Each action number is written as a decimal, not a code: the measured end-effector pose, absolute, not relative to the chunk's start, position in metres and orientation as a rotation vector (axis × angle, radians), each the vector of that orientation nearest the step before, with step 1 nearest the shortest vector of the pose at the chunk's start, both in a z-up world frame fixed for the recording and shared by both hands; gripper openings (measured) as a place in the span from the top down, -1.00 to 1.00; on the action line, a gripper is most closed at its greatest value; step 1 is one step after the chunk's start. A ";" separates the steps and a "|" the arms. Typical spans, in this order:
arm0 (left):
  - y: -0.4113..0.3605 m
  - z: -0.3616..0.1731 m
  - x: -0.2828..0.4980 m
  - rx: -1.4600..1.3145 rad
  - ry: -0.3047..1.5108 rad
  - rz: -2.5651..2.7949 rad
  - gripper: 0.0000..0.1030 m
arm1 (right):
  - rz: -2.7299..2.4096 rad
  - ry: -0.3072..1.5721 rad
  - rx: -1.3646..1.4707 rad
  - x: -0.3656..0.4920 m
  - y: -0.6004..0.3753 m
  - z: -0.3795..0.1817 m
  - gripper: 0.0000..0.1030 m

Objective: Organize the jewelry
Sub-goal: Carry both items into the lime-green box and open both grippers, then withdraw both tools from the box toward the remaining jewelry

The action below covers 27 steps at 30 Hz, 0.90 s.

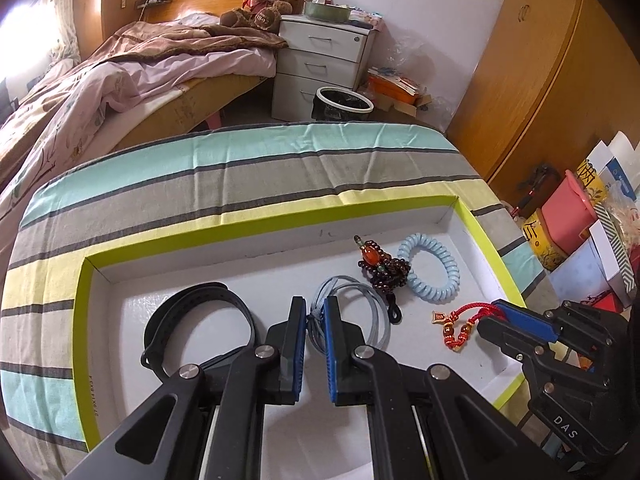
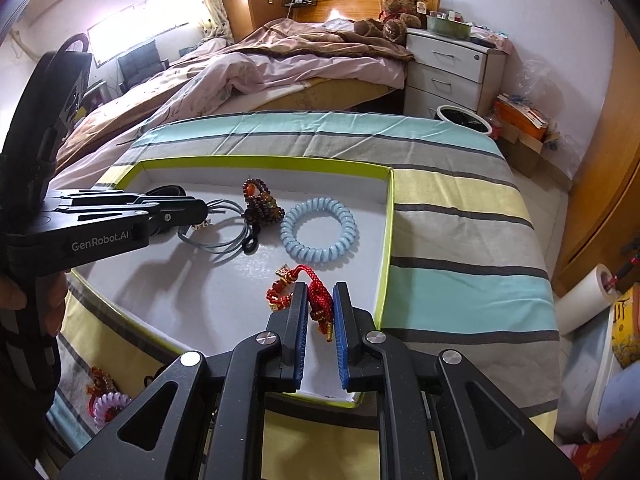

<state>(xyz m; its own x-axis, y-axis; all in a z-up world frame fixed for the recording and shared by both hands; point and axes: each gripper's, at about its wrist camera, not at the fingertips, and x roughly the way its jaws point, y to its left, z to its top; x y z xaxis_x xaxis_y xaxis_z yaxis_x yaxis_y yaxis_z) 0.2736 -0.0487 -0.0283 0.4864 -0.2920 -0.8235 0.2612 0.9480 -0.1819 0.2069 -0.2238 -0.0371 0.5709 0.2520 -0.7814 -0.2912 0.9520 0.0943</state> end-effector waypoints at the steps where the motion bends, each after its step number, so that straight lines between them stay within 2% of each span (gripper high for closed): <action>1: -0.048 -0.029 0.274 -0.039 1.013 -0.333 0.82 | 0.320 0.911 -0.045 0.207 -0.224 -0.037 0.74; 5: -0.045 -0.028 0.273 -0.046 1.010 -0.330 0.81 | 0.330 0.906 -0.043 0.205 -0.221 -0.035 0.59; 9: -0.044 -0.025 0.269 -0.056 1.001 -0.337 0.78 | 0.346 0.890 -0.035 0.202 -0.219 -0.032 0.30; 10: -0.044 -0.023 0.268 -0.058 0.996 -0.340 0.72 | 0.348 0.882 -0.036 0.200 -0.218 -0.030 0.25; 14: -0.041 -0.012 0.256 -0.075 0.969 -0.358 0.41 | 0.346 0.867 -0.027 0.195 -0.219 -0.026 0.24; 27: -0.014 0.031 0.184 -0.110 0.862 -0.360 0.24 | 0.362 0.790 0.035 0.145 -0.228 -0.002 0.24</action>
